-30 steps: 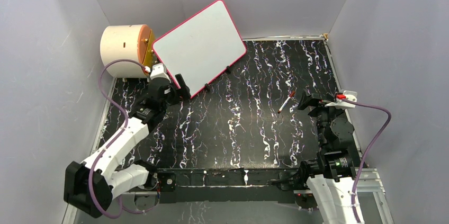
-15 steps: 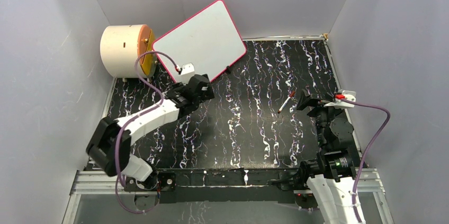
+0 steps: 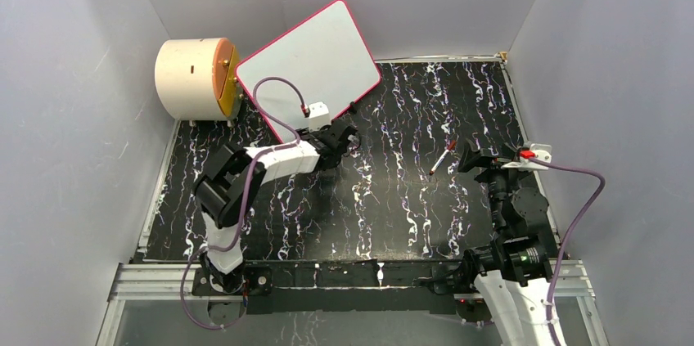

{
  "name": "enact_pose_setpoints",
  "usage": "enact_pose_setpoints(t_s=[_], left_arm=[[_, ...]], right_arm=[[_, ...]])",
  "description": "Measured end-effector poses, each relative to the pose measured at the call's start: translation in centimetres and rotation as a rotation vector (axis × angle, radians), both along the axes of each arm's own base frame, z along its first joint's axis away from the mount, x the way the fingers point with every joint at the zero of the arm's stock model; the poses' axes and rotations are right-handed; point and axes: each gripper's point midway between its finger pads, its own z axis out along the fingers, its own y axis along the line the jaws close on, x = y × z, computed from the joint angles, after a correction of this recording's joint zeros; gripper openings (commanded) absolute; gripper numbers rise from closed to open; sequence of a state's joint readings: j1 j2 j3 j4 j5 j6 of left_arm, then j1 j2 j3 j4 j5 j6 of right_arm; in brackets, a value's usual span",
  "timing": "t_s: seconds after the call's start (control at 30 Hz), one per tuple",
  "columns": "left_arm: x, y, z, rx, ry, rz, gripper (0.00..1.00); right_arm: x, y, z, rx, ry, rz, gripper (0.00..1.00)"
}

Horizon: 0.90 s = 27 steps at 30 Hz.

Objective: Write a sentence on the whiteboard
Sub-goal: Move the whiteboard stand to the center of the board.

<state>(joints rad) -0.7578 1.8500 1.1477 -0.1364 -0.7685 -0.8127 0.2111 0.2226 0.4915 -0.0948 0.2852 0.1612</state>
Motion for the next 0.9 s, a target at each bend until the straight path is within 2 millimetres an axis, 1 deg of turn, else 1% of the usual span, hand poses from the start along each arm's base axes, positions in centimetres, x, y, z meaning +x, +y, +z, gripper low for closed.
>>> enact_pose_setpoints(t_s=[0.23,0.4,0.47,0.5,0.57,0.73,0.9], left_arm=[[2.5,-1.3,-1.1,0.031,-0.039,0.036,0.66],[4.0,-1.9,-2.1,0.041,-0.052,0.061,0.56],[4.4,-1.9,-2.7,0.042,-0.053,0.068,0.51],[4.7,-1.8,-3.1,0.044,-0.052,0.073,0.48],[5.1,-1.8,-3.1,0.037,-0.065,0.085,0.45],[5.9,-1.0,-2.8,0.028,-0.075,0.109,0.42],[6.3,0.0,-3.0,0.027,-0.07,0.129,0.38]], right_arm=[[0.0,0.2,-0.5,-0.001,0.004,0.007,0.99],[-0.2,0.2,-0.4,0.0,-0.002,0.01,0.99],[-0.2,0.2,-0.3,0.001,-0.004,0.011,0.99],[-0.2,0.2,-0.3,0.001,-0.004,0.01,0.99],[-0.2,0.2,-0.3,0.001,-0.004,0.01,0.99],[-0.2,0.2,-0.4,0.001,-0.004,0.01,0.99],[-0.2,0.2,-0.4,0.001,-0.004,0.009,0.99]])
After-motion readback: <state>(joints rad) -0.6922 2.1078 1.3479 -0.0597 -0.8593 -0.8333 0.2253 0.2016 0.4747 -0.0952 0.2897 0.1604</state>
